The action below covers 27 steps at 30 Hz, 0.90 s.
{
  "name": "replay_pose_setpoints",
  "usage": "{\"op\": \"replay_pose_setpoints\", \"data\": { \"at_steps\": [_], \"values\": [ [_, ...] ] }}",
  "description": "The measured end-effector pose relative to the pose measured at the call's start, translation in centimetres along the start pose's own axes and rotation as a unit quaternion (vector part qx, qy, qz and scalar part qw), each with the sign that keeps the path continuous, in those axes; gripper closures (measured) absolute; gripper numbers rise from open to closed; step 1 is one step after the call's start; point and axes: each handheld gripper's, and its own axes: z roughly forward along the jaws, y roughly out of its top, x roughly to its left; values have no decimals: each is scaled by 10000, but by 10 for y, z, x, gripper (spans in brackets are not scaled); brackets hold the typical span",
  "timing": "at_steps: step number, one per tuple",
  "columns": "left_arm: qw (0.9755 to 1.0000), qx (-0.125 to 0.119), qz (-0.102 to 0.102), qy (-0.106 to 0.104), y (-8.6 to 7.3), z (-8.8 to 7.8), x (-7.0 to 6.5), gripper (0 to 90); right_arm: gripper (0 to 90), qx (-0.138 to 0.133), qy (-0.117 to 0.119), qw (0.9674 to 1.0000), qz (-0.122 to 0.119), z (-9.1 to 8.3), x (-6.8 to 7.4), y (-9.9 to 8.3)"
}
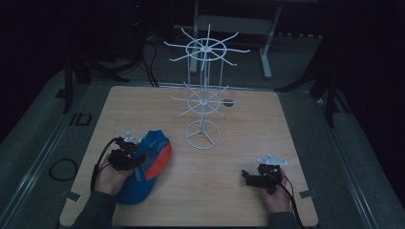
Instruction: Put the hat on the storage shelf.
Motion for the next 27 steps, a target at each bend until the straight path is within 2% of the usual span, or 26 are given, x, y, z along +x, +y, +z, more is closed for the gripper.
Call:
{"op": "replay_pose_setpoints", "data": {
  "at_steps": [12, 23, 27],
  "values": [
    [9993, -368, 25, -49, 3, -18, 5, 888, 111, 0, 0, 10000, 0, 0, 0, 0],
    [9975, -705, 53, -86, 9, -32, 8, 888, 111, 0, -1, 10000, 0, 0, 0, 0],
    [9973, -732, 54, -40, 10, -35, 8, 887, 111, 0, -1, 10000, 0, 0, 0, 0]
  ]
}}
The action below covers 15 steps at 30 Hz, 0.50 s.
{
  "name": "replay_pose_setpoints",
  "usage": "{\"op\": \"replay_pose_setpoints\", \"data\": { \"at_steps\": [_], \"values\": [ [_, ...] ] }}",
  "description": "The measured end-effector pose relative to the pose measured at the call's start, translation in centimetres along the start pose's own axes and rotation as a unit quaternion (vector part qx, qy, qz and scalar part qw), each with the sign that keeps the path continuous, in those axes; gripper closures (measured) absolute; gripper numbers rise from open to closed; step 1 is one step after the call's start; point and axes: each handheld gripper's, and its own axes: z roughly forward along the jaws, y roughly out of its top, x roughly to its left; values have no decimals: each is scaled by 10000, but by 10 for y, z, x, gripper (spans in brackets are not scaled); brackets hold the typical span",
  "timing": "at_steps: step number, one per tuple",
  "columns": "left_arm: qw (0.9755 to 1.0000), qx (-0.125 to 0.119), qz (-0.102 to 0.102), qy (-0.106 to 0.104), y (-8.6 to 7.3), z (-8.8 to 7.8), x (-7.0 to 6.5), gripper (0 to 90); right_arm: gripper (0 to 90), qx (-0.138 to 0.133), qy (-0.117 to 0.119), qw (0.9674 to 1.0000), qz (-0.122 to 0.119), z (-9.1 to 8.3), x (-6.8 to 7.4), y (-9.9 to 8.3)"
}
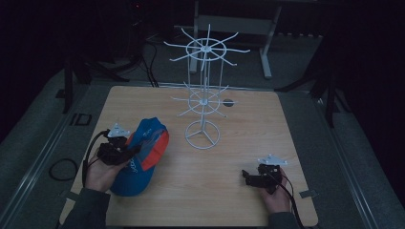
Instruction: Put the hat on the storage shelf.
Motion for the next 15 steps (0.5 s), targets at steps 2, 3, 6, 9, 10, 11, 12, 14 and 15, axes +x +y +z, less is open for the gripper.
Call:
{"op": "replay_pose_setpoints", "data": {
  "at_steps": [2, 3, 6, 9, 10, 11, 12, 14, 15],
  "values": [
    [10000, -17, -7, 16, 0, -1, 1, 888, 111, 1, 0, 10000, 0, 0, 0, 0],
    [10000, -17, -7, 16, 0, -1, 1, 888, 111, 1, 0, 10000, 0, 0, 0, 0],
    [10000, -83, -31, 29, 1, -4, 3, 887, 111, 0, 0, 10000, 0, 0, 0, 0],
    [9999, -103, -64, 28, 2, -6, 5, 887, 111, 1, 0, 10000, 1, 0, 0, 0],
    [9998, -144, -92, 32, 2, -7, 6, 887, 111, 1, 0, 10000, 1, 0, 0, 0],
    [9998, -144, -92, 32, 2, -7, 6, 887, 111, 1, 0, 10000, 1, 0, 0, 0],
    [9998, -191, -100, 36, 3, -8, 6, 887, 111, -3, 0, 10000, 11, 0, 0, 0],
    [9997, -214, -92, 44, 4, -9, 6, 887, 111, -1, -1, 10000, 14, 0, 0, 0],
    [9997, -239, -100, 40, 4, -10, 6, 887, 111, -1, -1, 10000, 14, 0, 0, 0]
  ]
}}
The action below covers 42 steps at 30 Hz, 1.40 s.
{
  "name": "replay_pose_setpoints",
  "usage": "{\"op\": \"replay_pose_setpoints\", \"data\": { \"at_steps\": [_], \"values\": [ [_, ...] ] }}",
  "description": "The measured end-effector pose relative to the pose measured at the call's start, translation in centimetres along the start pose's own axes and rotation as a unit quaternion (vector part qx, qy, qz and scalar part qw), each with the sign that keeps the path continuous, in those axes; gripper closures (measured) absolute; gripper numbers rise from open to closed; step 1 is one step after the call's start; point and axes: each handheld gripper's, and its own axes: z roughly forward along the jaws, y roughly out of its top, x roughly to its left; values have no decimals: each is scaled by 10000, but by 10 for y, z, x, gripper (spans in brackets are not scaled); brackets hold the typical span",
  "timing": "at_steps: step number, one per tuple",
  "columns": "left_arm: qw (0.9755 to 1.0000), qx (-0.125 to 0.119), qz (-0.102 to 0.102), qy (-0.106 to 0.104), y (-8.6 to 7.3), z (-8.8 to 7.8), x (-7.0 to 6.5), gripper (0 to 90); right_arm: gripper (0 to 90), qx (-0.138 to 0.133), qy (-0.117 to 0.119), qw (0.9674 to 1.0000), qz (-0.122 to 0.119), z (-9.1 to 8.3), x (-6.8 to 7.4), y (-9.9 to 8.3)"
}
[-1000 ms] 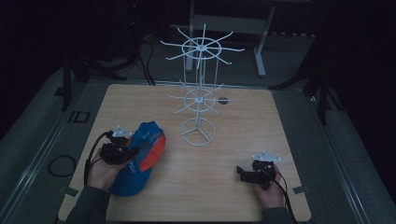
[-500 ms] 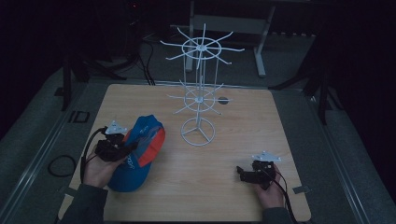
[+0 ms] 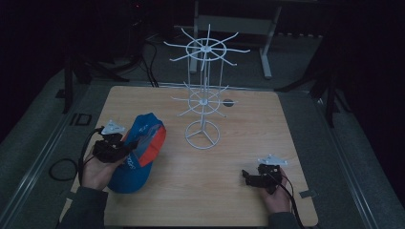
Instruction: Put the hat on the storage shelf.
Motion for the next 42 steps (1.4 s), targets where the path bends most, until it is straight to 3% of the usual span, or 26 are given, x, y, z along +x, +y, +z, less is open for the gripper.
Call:
{"op": "replay_pose_setpoints", "data": {
  "at_steps": [15, 42],
  "values": [
    [9992, -397, 20, 17, 8, -12, 1, 887, 111, 0, 1, 10000, 1, 0, 0, 0],
    [9977, -683, 42, -32, 21, -24, 3, 887, 111, 2, 3, 10000, 8, 0, 0, 0]
  ]
}}
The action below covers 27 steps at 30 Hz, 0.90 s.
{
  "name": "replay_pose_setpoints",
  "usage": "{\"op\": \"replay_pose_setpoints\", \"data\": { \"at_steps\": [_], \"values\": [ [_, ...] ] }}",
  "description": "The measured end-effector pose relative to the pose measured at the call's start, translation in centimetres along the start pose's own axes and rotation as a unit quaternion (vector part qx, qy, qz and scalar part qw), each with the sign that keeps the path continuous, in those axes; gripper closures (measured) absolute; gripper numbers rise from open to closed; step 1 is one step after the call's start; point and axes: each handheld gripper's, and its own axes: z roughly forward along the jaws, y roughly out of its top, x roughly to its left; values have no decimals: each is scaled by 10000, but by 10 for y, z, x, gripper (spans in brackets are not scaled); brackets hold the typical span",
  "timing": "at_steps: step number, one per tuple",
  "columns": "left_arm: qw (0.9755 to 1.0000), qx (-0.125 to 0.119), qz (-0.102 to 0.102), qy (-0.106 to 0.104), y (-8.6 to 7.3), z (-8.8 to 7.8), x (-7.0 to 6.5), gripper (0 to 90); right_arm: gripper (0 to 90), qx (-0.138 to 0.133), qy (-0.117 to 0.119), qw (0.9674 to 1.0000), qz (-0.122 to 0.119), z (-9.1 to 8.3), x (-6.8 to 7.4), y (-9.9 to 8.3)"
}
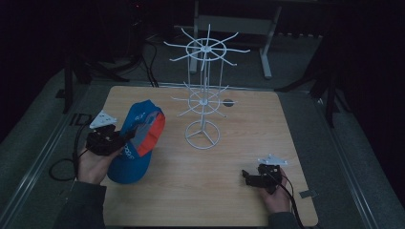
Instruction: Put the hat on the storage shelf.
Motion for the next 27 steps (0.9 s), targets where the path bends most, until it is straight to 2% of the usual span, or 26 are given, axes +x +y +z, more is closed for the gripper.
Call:
{"op": "replay_pose_setpoints", "data": {
  "at_steps": [27],
  "values": [
    [9997, -250, 85, -14, 19, -1, -4, 887, 110, 3, 0, 10000, -9, 0, 0, 0]
  ]
}}
